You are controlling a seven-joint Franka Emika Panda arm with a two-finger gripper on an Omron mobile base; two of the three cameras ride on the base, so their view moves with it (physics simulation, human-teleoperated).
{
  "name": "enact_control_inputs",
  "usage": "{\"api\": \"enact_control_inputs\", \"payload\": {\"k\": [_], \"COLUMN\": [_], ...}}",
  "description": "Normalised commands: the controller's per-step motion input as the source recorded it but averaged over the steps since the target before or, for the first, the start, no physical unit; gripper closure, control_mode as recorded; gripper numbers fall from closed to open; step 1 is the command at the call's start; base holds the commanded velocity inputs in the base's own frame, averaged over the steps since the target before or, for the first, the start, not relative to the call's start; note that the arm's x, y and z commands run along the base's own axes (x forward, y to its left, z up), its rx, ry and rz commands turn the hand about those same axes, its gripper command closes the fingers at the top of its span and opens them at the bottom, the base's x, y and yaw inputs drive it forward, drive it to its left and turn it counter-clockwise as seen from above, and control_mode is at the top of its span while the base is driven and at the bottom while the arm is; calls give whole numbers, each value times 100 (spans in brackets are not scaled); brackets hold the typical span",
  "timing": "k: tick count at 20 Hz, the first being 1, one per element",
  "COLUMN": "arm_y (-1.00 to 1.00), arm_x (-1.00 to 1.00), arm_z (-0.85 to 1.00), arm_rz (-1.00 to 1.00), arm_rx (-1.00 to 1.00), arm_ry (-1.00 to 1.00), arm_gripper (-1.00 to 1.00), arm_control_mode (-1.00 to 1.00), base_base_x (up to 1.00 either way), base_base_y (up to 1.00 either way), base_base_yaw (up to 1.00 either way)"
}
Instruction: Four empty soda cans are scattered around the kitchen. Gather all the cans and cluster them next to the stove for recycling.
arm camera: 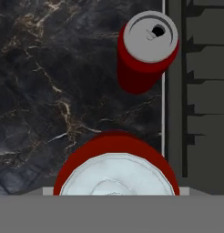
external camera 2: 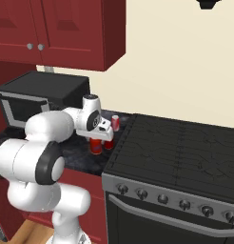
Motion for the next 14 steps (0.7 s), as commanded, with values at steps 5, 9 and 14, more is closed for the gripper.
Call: {"api": "enact_control_inputs", "payload": {"k": [5,9,14], "arm_y": [-3,-1,-2], "arm_x": [16,9,11], "arm_z": [-20,-23,-20], "arm_rz": [0,0,0], "arm_rx": [0,0,0], "arm_ry": [0,0,0], "arm_gripper": [100,100,100], "arm_control_mode": [-100,-100,-100], "base_base_x": [0,0,0], "base_base_y": [0,0,0], "base_base_yaw": [0,0,0]}}
